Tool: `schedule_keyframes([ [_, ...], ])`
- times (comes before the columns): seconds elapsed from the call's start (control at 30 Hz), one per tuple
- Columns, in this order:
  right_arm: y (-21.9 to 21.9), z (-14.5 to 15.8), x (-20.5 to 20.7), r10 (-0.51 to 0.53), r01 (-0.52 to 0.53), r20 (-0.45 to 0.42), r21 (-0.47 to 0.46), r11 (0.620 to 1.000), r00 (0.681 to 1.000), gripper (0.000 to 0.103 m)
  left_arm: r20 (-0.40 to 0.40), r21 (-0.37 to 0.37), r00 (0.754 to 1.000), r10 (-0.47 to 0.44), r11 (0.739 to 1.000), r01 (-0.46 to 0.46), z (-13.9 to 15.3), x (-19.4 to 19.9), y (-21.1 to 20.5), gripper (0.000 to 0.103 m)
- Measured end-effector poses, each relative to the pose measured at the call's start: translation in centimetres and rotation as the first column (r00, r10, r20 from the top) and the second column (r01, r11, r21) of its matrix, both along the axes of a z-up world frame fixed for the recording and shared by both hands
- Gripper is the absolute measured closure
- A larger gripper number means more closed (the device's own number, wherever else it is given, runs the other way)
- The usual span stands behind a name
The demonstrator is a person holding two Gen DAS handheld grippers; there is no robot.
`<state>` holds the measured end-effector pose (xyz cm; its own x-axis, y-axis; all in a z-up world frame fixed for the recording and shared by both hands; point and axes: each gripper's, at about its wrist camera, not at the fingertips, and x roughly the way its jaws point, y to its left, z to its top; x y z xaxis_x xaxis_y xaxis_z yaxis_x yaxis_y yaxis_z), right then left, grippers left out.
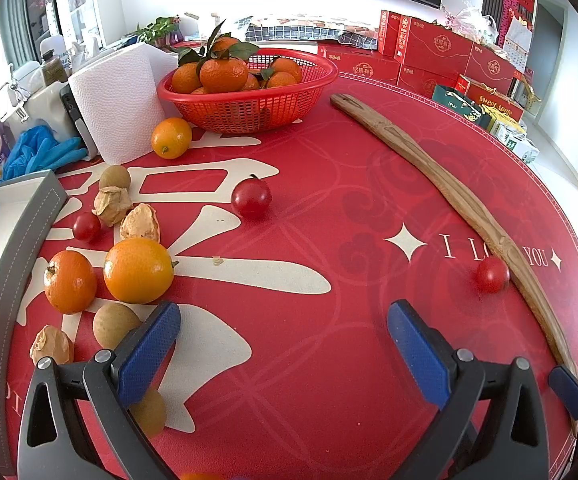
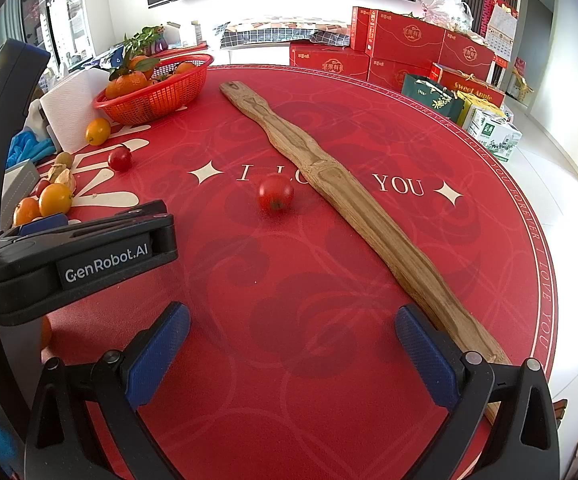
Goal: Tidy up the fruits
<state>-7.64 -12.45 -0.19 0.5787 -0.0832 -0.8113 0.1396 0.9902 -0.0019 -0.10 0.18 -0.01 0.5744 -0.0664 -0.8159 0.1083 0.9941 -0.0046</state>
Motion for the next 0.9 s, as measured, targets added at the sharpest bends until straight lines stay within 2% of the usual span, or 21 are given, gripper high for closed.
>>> schedule_keyframes([
  [0.1,0.0,0.0,0.0,0.0,0.0,0.0,0.0,1.0,1.0,0.0,0.0,0.0,1.0,0.0,1.0,0.0,0.0,0.1,0.0,0.0],
  [0.2,0.0,0.0,0.0,0.0,0.0,0.0,0.0,1.0,1.0,0.0,-0.015,0.004,0.999,-0.037,0.999,0.037,0.1,0.4,0.1,0.0],
  [0.27,0.0,0.0,0.0,0.0,0.0,0.0,0.0,1.0,1.0,0.0,-0.025,0.026,0.999,-0.047,0.999,0.047,0.5,0.5,0.3,0.0],
  [0.43,0.0,0.0,0.0,0.0,0.0,0.0,0.0,1.0,1.0,0.0,0.072,-0.008,0.994,-0.083,0.996,0.083,4.3,-2.4,3.5,0.0],
  [0.53,0.0,0.0,0.0,0.0,0.0,0.0,0.0,1.0,1.0,0.0,0.089,-0.064,0.993,-0.079,0.994,0.085,5.7,-3.9,6.9,0.0],
  [0.6,0.0,0.0,0.0,0.0,0.0,0.0,0.0,1.0,1.0,0.0,0.074,-0.077,0.995,-0.061,0.995,0.067,5.6,-4.9,9.4,0.0],
  [0.7,0.0,0.0,0.0,0.0,0.0,0.0,0.0,1.0,1.0,0.0,0.039,-0.047,0.997,-0.06,0.997,0.062,4.3,-5.8,10.8,0.0],
  [0.9,0.0,0.0,0.0,0.0,0.0,0.0,0.0,1.0,1.0,0.0,-0.011,-0.004,0.995,-0.097,0.995,0.097,1.8,-7.6,9.1,0.0],
])
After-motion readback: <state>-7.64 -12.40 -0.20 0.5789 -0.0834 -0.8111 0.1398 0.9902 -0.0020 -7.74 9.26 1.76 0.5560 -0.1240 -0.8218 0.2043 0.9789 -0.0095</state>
